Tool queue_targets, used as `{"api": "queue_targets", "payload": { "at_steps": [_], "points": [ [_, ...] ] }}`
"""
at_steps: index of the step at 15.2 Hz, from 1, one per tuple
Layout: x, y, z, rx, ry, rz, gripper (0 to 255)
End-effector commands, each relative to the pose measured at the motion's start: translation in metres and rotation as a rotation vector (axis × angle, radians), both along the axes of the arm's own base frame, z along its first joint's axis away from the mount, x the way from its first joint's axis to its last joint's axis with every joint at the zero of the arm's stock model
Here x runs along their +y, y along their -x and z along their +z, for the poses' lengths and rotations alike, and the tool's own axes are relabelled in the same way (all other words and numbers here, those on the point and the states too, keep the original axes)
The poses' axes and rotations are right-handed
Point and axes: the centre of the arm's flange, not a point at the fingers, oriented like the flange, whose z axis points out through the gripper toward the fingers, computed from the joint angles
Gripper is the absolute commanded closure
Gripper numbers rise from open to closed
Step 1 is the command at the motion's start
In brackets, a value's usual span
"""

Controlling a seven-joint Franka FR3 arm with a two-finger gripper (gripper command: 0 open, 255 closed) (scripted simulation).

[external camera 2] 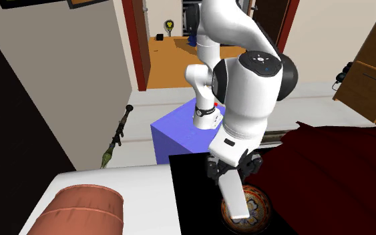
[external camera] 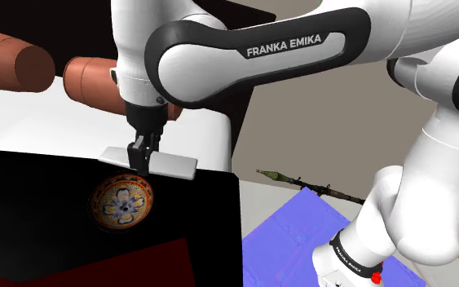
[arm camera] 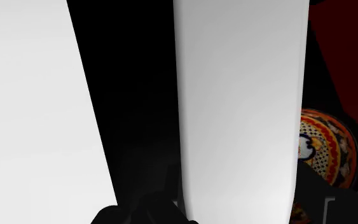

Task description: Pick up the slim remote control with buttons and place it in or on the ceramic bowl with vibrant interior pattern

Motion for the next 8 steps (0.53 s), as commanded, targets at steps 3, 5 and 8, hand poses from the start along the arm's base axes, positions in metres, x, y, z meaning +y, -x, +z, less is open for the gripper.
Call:
{"api": "queue_targets", "payload": {
  "at_steps": [3, 5, 8],
  "points": [
    [0.052, 0.006, 0.004, -0.001, 0.000, -0.002, 255],
    [0.067, 0.007, 0.004, -0.001, 0.000, -0.002, 255],
    [0.067, 0.007, -0.012, -0.001, 0.000, -0.002, 255]
  ]
}}
